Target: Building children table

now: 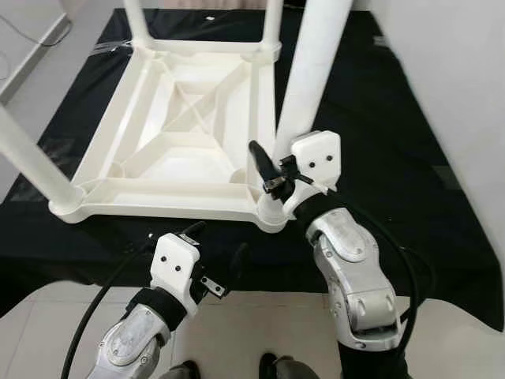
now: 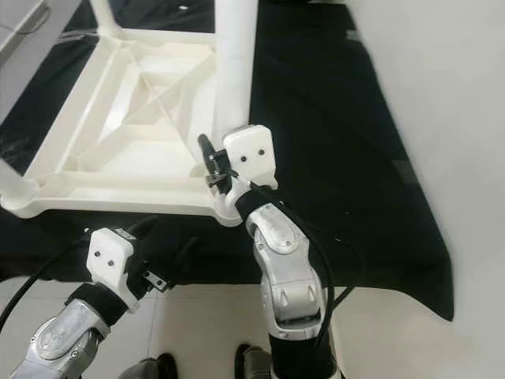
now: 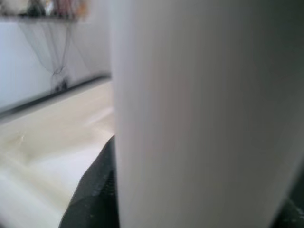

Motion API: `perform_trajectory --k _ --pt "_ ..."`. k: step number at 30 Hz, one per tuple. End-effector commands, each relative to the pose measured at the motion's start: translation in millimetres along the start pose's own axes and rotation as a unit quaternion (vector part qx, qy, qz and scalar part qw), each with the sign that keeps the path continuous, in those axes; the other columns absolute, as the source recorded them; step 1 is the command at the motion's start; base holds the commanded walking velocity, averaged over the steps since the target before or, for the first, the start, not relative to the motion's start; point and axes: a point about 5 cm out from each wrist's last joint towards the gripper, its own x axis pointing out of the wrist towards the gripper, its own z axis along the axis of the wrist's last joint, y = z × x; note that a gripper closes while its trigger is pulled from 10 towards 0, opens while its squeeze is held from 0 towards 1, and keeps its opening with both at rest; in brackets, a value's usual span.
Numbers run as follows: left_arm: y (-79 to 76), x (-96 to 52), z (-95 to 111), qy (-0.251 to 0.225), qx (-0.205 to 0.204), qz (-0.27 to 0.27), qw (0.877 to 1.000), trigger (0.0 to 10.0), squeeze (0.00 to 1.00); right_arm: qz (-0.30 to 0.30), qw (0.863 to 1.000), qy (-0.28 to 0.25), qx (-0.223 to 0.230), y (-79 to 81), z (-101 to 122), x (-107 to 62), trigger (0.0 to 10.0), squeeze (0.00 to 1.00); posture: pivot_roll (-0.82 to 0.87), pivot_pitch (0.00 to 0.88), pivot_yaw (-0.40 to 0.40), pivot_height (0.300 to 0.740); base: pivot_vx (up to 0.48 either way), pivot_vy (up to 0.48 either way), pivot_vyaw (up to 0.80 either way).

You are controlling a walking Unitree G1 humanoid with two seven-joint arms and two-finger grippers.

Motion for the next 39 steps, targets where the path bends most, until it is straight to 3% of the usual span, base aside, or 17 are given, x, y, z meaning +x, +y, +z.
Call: perform_trajectory --k 1,3,4,5,6,8,11,15,20,22,24,25,34,36,37,38,39 --pt "-0.9 -4.6 -3 0.008 -0.002 0.007 1.0 10.0 0.0 0.109 0.993 -0.01 0.05 -3.2 1 5.3 10.0 1.0 0.01 0.276 -0.073 0.74 0.0 0.0 0.0" --pt "-1.0 -5.2 -3 0.007 -0.002 0.007 1.0 10.0 0.0 0.124 0.991 -0.027 0.043 -7.5 8 6.0 10.0 1.0 0.01 0.276 -0.073 0.74 0.0 0.0 0.0" --pt "-1.3 -6.3 -2 0.007 -0.002 0.007 1.0 10.0 0.0 0.148 0.988 -0.027 0.041 -15.1 13 8.3 10.0 0.68 0.02 0.286 -0.072 0.74 0.0 0.0 0.0" --pt "-1.3 -6.3 -2 0.007 -0.002 0.007 1.0 10.0 0.0 0.148 0.988 -0.027 0.041 -15.1 13 8.3 10.0 0.68 0.02 0.286 -0.072 0.74 0.0 0.0 0.0" --pt "-2.3 -8.8 -1 0.008 -0.003 0.006 1.0 10.0 0.0 0.196 0.98 -0.035 0.018 -31.6 25 12.3 10.0 0.0 0.03 0.293 -0.071 0.74 0.0 0.0 0.0" --pt "-3.0 -10.2 -1 0.008 -0.003 0.006 1.0 10.0 0.0 0.224 0.974 -0.038 0.012 -38.6 31 13.3 10.0 0.0 0.03 0.302 -0.071 0.74 0.0 0.0 0.0" --pt "-5.5 -15.9 1 0.012 -0.003 0.007 1.0 10.0 0.0 0.331 0.942 -0.05 -0.008 -56.2 49 17.7 10.0 0.0 0.06 0.325 -0.067 0.74 0.0 0.0 0.0" --pt "-6.5 -18.7 2 0.015 -0.003 0.008 1.0 10.0 0.0 0.371 0.927 -0.05 -0.013 -62.6 52 21.4 10.0 0.0 0.07 0.329 -0.067 0.74 0.0 0.0 0.0" --pt "-8.9 -31.9 4 0.028 -0.004 0.014 0.999 10.0 0.0 0.479 0.876 -0.053 -0.009 -70.9 60 31.9 10.0 0.0 0.13 0.365 -0.064 0.74 0.0 0.0 0.0" --pt "-9.6 -34.1 5 0.031 -0.005 0.014 0.999 10.0 0.0 0.485 0.873 -0.054 0.0 -73.1 63 35.3 9.2 0.0 0.13 0.371 -0.063 0.74 0.0 0.0 0.0" --pt "-10.1 -35.7 6 0.032 -0.005 0.014 0.999 10.0 0.0 0.493 0.868 -0.055 0.006 -75.4 65 38.1 9.2 0.0 0.13 0.371 -0.063 0.74 0.0 0.0 0.0" --pt "-11.7 -39.8 7 0.036 -0.006 0.015 0.999 10.0 0.0 0.512 0.857 -0.059 0.009 -78.1 67 42.4 0.0 0.0 0.15 0.384 -0.06 0.74 0.0 0.0 0.0" --pt "-11.8 -43.1 8 0.042 -0.007 0.016 0.999 10.0 0.0 0.54 0.839 -0.064 0.012 -81.3 70 44.4 0.0 0.0 0.15 0.38 -0.052 0.74 0.0 0.0 0.0" --pt "-11.5 -42.5 7 0.043 -0.008 0.015 0.999 10.0 0.0 0.536 0.841 -0.067 0.008 -82.3 71 43.3 0.0 0.0 0.15 0.377 -0.051 0.74 0.0 0.0 0.0" --pt "-11.3 -41.1 7 0.043 -0.008 0.015 0.999 10.0 0.0 0.524 0.849 -0.068 -0.004 -84.1 70 41.2 0.0 0.0 0.14 0.366 -0.052 0.74 0.0 0.0 0.0" --pt "-11.6 -39.5 6 0.043 -0.009 0.014 0.999 10.0 0.0 0.49 0.87 -0.059 -0.028 -86.4 66 37.6 0.0 0.0 0.12 0.356 -0.063 0.74 0.0 0.0 0.0" --pt "-11.6 -39.5 6 0.043 -0.009 0.014 0.999 10.0 0.0 0.49 0.87 -0.059 -0.028 -86.4 66 37.6 0.0 0.0 0.12 0.356 -0.063 0.74 0.0 0.0 0.0"
